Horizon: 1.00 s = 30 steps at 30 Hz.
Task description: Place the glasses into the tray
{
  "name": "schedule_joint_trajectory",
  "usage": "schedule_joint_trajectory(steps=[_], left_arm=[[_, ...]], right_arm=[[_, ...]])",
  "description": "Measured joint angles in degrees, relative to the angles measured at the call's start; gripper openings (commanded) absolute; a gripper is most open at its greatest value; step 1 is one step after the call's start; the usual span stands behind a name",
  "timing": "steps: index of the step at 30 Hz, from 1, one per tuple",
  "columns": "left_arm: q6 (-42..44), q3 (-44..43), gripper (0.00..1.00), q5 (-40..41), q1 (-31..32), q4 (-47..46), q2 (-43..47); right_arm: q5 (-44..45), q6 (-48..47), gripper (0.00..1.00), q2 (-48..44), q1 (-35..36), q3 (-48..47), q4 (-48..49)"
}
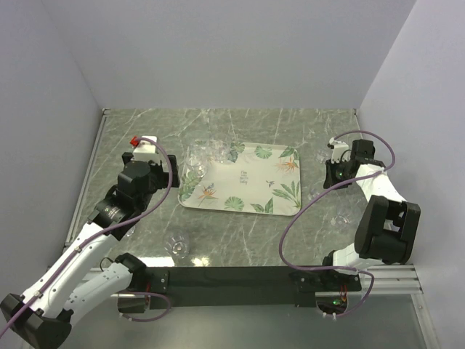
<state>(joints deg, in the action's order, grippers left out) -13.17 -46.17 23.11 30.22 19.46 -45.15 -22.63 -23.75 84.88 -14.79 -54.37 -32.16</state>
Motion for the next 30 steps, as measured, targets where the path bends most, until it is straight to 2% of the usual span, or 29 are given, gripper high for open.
schedule_joint_trajectory(steps=[1, 2, 12, 20, 26, 30], left_arm=[[0.0, 0.0, 0.99, 0.1, 0.0, 0.0, 0.0], [0.0, 0.0, 0.99, 0.2, 0.0, 0.0, 0.1], [0.0, 0.2, 0.99, 0.4, 0.0, -0.2, 1.2], [0.0, 0.9, 0.99, 1.0, 0.0, -0.4, 2.4], [0.0, 1.0, 0.99, 2.1, 0.0, -0.8, 2.5], [0.0, 1.2, 0.99, 2.6, 0.0, -1.2, 2.5]], right_arm=[[0.1, 0.0, 0.03, 0.0, 0.0, 0.0, 0.0], [0.1, -0.2, 0.0, 0.0, 0.0, 0.0, 0.0], [-0.2, -0.9, 0.0, -1.3, 0.0, -0.9, -1.6], [-7.3, -1.7, 0.0, -8.6, 0.0, -7.9, -5.1], [-15.7, 0.3, 0.0, -6.8, 1.4, -14.7, -7.3], [-17.5, 3.6, 0.0, -2.7, 5.3, -19.6, -7.4]])
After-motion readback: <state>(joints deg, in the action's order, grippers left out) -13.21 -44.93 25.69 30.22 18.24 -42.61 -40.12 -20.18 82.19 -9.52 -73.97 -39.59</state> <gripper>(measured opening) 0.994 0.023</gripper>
